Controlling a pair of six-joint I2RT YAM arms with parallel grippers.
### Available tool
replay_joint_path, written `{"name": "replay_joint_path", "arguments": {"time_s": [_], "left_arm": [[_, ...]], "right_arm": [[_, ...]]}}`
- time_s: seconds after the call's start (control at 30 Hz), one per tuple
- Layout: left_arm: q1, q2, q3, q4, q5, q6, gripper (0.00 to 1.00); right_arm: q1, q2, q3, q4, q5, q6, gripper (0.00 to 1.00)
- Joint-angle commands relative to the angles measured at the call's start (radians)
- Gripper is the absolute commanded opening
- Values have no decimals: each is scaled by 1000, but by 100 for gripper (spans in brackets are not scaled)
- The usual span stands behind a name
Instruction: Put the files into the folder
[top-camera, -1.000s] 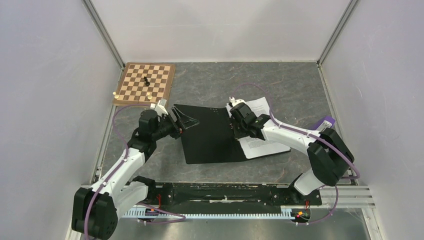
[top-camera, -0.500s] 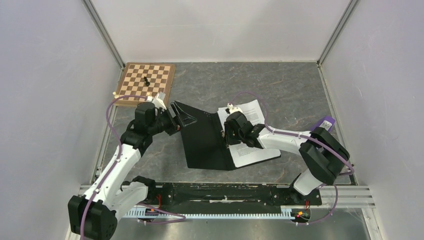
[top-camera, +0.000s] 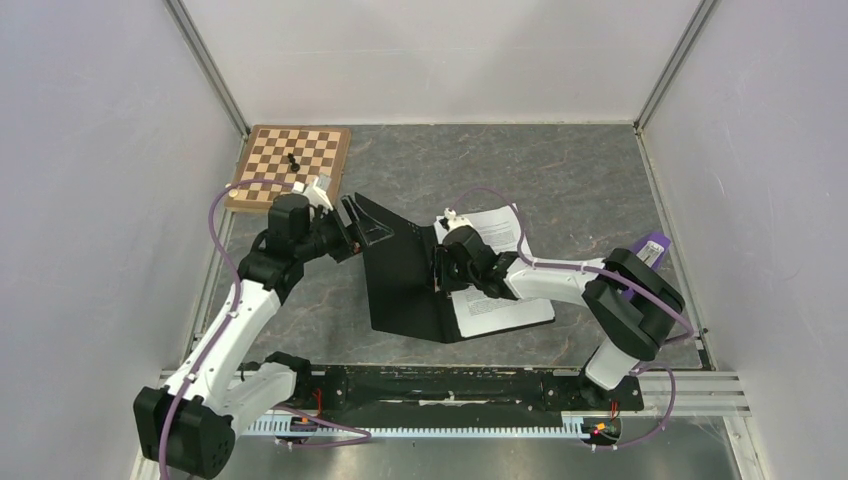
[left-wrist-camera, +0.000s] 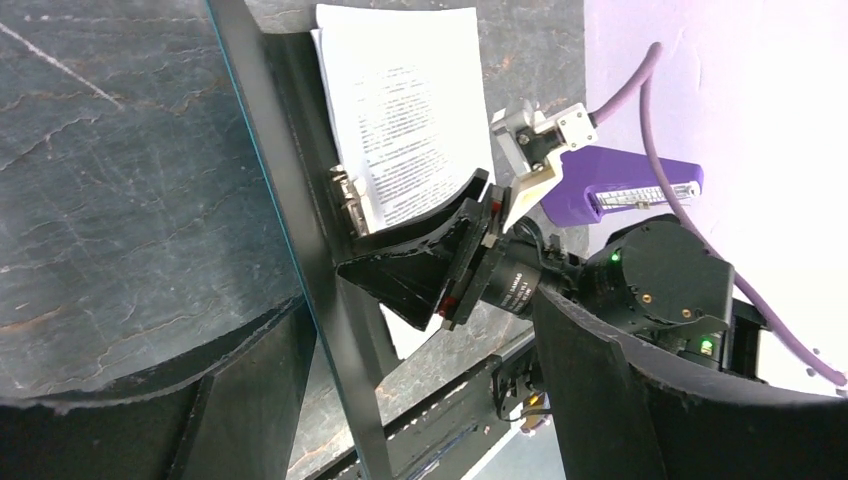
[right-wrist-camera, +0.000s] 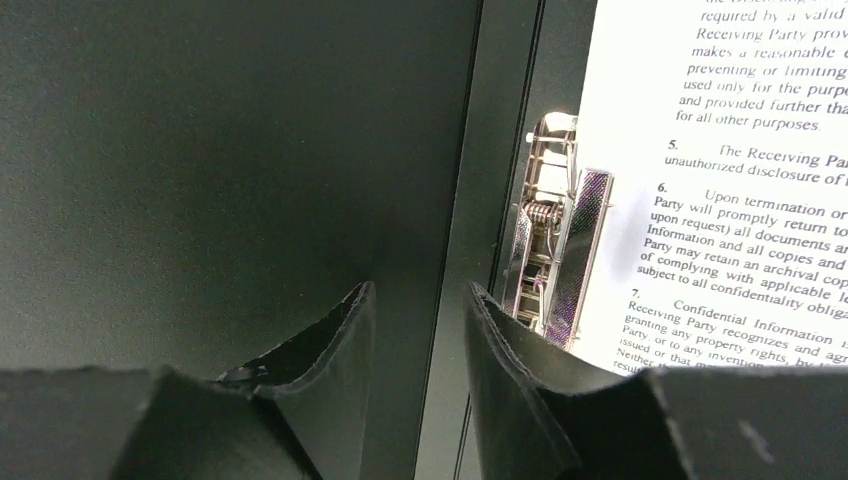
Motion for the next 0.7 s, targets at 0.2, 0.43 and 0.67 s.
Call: {"name": "replay_joint_path", "arguments": {"time_s": [0.2,0.43,0.67], "left_arm": [[-148,103,164,127,-43,-34,85],[-368,249,248,252,-203,-54,85],[-480,406,213,617,-260,-104,85]], "right_arm": [[-108,-153,17,-27,45,-46,56],[-314,-397,-66,-159,116,-126,73],[-406,-608,-46,-305,247,-212,82]]}}
